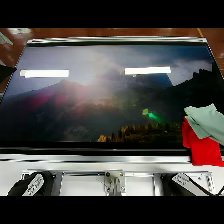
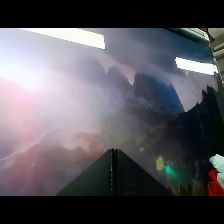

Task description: Fold the shirts.

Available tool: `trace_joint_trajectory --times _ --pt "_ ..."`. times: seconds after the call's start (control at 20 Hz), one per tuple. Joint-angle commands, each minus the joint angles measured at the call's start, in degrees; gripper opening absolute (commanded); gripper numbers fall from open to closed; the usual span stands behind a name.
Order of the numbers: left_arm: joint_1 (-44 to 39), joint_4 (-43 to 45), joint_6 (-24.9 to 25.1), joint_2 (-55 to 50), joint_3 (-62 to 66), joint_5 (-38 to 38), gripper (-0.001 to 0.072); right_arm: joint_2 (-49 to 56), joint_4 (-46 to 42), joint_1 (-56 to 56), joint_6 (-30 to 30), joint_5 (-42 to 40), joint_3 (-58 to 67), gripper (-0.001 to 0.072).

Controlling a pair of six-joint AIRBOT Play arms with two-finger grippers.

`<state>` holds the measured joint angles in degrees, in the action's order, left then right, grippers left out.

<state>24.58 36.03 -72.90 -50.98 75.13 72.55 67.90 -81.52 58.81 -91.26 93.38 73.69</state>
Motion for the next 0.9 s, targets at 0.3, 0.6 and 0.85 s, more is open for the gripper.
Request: trace_joint_trajectory --times 0.3,0.6,0.85 --pt "0.02 -1.36 -0.04 0.00 -0.13 -0.11 0.0033 -8.48 -3.15 4.42 -1.27 -10.88 -29.27 0.0318" --pt "-0.24 -2.67 -0.44 -0.37 -0.13 -0.33 0.0033 -8.48 -2.84 4.42 3.50 -6.60 -23.17 0.0468" --pt "-10.93 4.70 2.29 -4.35 -0.11 -7.30 0.0031 -9.75 22.25 0.31 7.23 -10.84 -5.09 0.0551"
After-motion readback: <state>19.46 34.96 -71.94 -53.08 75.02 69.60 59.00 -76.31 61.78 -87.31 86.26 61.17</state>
